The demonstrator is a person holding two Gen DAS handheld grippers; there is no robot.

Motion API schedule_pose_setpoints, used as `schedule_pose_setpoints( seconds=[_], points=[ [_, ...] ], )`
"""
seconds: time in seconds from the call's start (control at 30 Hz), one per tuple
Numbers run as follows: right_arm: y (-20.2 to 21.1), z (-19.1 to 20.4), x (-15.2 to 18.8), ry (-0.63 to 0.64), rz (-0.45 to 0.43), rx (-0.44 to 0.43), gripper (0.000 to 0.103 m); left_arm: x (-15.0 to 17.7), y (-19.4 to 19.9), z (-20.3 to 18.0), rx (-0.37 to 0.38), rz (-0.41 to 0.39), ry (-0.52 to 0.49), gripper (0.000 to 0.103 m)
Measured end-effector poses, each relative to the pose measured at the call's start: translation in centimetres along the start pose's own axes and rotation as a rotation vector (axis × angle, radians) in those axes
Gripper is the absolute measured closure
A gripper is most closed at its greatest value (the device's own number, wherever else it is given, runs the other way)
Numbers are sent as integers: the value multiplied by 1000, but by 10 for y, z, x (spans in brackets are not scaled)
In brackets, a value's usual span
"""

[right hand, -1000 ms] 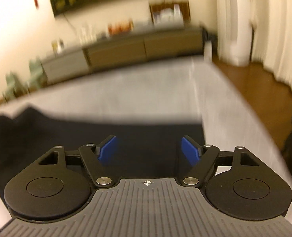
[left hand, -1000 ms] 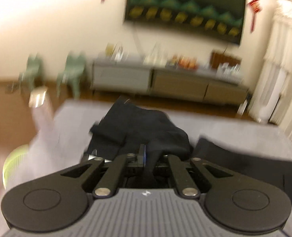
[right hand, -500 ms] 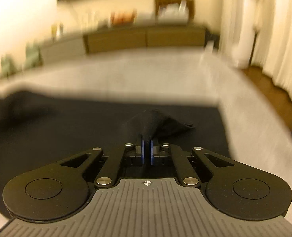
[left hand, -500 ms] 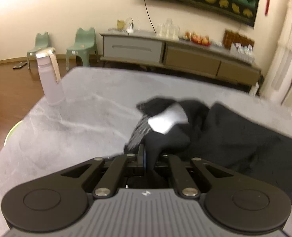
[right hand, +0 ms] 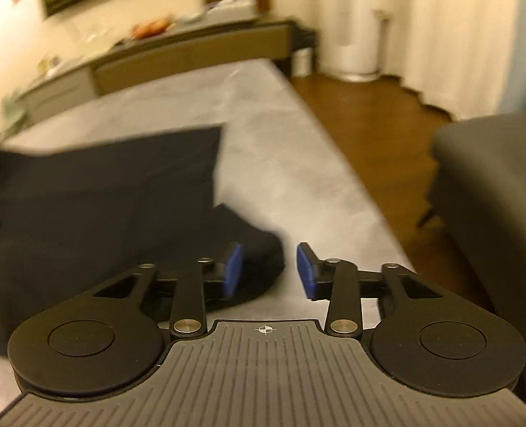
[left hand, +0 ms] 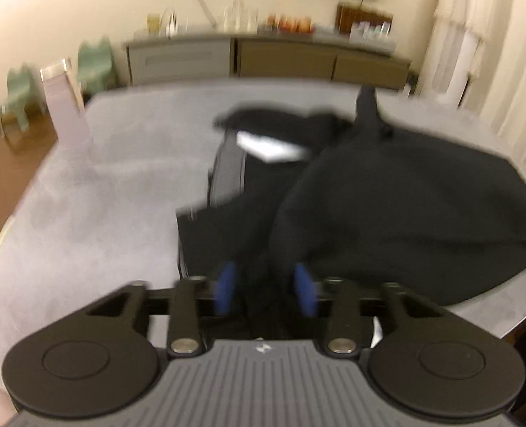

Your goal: Fold clothes

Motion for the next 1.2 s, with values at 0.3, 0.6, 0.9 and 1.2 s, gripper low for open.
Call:
schedule_pose_setpoints(
  seconds=[0.3,0.6,0.9,1.2],
  points=[
    [-31,59,-55,43,-20,-23,26,-137,-54,-2,-29,-5,148,23],
    [-153,119,-110,101,142,70,20,-231,-196,-4,-115,204,205,23],
    [-166,133,-118,170,112,3,74,-252,-267,-6,-158,264,200,46],
    [-110,175,-184,234,-139,5,103,-280,-133,45,-15,-213,395,101]
  ],
)
Point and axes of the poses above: each gripper's, at about its wrist camera, not at the fingertips, and y roughly against the way its jaws point, z to its left, x to its underside, the point moved 1 cm from there along -y, roughly the way its jaws point, and after that the axes turned 14 degrees about z, right-handed, at the moved point
